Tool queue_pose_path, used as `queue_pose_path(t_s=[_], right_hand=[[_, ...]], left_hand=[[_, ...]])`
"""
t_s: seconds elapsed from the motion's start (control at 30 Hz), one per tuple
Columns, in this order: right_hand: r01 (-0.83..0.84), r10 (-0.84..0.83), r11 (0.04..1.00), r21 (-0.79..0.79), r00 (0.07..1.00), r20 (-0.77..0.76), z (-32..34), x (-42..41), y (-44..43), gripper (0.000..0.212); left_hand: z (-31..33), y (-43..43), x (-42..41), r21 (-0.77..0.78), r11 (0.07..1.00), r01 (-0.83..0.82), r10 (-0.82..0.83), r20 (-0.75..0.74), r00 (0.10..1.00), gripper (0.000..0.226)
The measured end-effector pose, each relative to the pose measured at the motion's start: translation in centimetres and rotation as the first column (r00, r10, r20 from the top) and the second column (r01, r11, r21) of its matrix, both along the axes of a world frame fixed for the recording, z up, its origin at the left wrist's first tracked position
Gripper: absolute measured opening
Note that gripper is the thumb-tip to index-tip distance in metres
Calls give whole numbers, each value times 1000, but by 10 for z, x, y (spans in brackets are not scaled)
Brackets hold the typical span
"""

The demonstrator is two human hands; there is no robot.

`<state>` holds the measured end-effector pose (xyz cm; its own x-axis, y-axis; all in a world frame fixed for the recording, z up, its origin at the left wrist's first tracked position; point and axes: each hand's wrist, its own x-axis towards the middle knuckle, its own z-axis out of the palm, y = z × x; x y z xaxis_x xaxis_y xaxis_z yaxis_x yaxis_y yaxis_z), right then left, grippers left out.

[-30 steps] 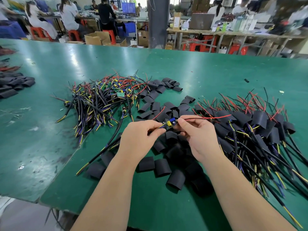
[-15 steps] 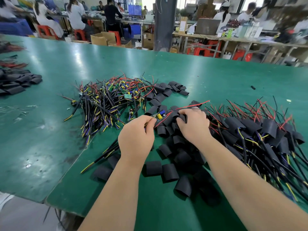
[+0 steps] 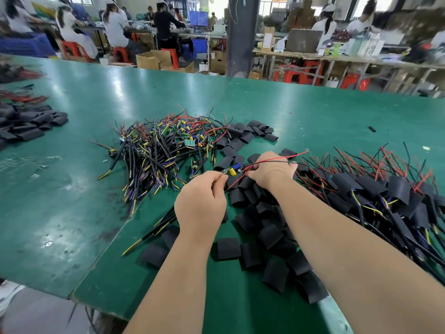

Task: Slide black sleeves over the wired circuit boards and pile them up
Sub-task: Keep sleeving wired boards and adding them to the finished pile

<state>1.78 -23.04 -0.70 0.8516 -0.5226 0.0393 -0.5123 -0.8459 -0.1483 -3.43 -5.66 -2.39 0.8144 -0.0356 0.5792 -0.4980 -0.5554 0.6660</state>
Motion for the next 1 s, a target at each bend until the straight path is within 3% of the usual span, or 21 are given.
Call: queue_pose_path(t_s=[0.17,0.27,0.33,0.4,0.47,0.53,0.6,0.7,0.77,0.87,1.0], right_hand=[[-103,87,984,146,990,109,9,-6,14,22],[-206,113,946,250,933,343,9,-27,10,38],[-236,38,904,357,875,482,8,-48,2,44],[-280,-69,788,548,845,531,10,-70,-6,47],[-366,-160,589,720,821,548,13,-92,-11,49],[-442,-244,413,797,789,564,16,-112,-16,50],[-521,-369,236,820,733,572,16,-127,-20,48],[-631,-569,28,775,627,532,13,-139,-21,25],[-681,-662,-78,728,582,473,11,-141,-23,31],[-758,-710,-154,633,531,463,14,-144,-26,29],[-800,-720,-99,592,468,513,16,-145,-28,20]], left_hand=[[1,0,-1,-12,1000,2,-2,1,1000,14],[2,1,-2,-40,999,-6,7,17,1000,15],[3,1,-2,-56,998,-3,4,23,1000,16],[3,1,-2,-61,998,4,-2,29,1000,16],[4,0,-2,-56,998,10,-8,37,999,16],[4,0,-2,-53,998,15,-13,41,999,15],[4,0,-2,-52,998,21,-19,48,999,14],[5,1,-3,-61,997,38,-35,59,998,14],[5,1,-4,-66,997,48,-44,65,997,14],[5,1,-4,-86,995,45,-39,59,997,14],[5,2,-4,-145,988,50,-42,58,997,13]])
